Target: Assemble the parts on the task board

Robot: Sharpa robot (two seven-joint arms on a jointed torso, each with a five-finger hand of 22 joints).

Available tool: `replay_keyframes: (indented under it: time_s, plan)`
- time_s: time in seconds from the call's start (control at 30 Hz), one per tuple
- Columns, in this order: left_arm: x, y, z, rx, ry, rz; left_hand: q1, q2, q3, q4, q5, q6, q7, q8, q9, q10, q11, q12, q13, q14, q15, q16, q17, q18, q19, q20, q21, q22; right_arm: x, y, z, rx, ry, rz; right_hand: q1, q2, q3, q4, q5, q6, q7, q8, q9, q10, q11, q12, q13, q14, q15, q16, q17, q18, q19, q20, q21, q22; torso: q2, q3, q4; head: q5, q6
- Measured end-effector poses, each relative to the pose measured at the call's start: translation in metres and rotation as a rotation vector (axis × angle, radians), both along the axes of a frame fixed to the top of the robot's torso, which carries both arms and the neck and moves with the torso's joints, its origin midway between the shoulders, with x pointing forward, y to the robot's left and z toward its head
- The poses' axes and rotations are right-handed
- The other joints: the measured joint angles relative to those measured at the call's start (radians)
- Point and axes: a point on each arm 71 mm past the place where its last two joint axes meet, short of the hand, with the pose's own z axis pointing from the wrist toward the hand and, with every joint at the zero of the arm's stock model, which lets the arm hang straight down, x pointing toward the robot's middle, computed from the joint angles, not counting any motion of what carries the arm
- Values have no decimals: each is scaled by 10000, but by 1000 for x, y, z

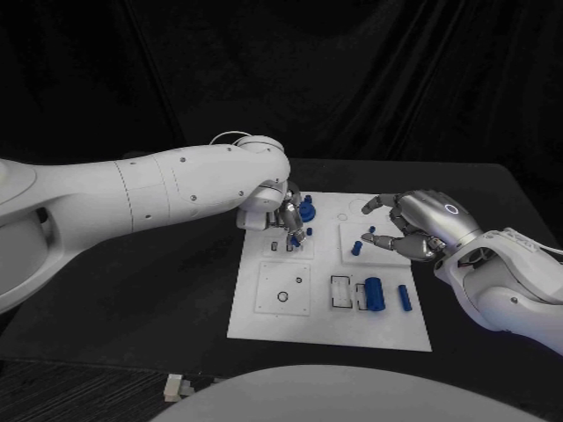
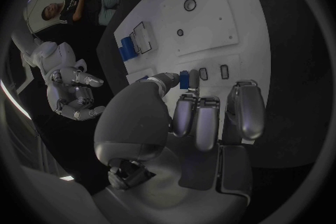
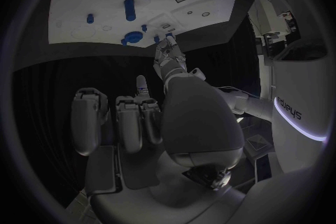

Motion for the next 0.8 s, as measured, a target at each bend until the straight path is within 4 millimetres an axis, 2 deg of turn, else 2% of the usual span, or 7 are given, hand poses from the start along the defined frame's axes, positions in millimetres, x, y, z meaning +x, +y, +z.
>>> replay_keyframes:
  time_s: [0.07,0.1,0.13,0.23,0.37,0.8]
  plan:
    - [-1,0,-2,25,-15,3,-71,64,-18,-99,-247,0,0,-38,28,47,-43,68,0,0,0,0,0,1,3,-3,0,0,0,0,-1,8,22,-6,0,0,0,0,0,0,0,0,0,0,0,0,0,0,0,0,0,0,0,0,0,0,1,0,-1,7,0]
    - [-1,0,-4,61,-45,-6,-210,64,178,-354,-440,1,1,-79,46,54,-50,68,0,0,0,0,0,-1,35,-35,0,0,0,0,-1,13,31,-9,0,0,0,0,0,0,0,0,0,0,0,0,0,0,0,0,0,-1,0,0,0,0,1,0,-1,9,0]
    - [-1,0,-5,95,-78,-17,-263,52,179,-402,-553,2,2,-105,65,55,-50,68,0,0,0,0,0,0,36,-37,0,0,0,0,-1,15,37,-11,0,0,0,0,0,0,0,0,0,0,0,0,-1,0,0,0,0,-1,0,0,0,-1,1,0,-1,11,0]
    - [-1,1,-7,230,-222,-62,-289,52,257,-516,-749,6,6,-116,87,55,-50,69,0,0,1,0,0,0,61,-13,0,0,0,0,-1,23,53,-16,27,-27,0,0,0,0,0,0,0,0,0,0,-1,0,0,0,0,-1,0,0,0,-1,1,-2,-1,22,0]
    - [0,4,-9,392,-408,-82,-329,39,360,-663,-847,20,18,-117,111,55,-50,69,-1,0,1,0,0,-1,73,0,0,0,0,0,-2,23,69,-34,52,-52,-29,29,0,0,0,0,-1,0,0,0,-1,0,0,0,0,0,0,0,0,-1,1,-2,-1,34,0]
    - [3,10,-12,635,-732,-1,-434,39,344,-704,-1002,23,19,-175,142,54,-49,68,-1,0,1,0,-1,-1,72,0,0,-1,2,1,-4,18,111,-59,91,-13,-1,57,45,34,-34,39,-11,-36,-36,0,-3,0,0,0,0,-1,0,0,-37,-3,-2,-6,-3,91,0]
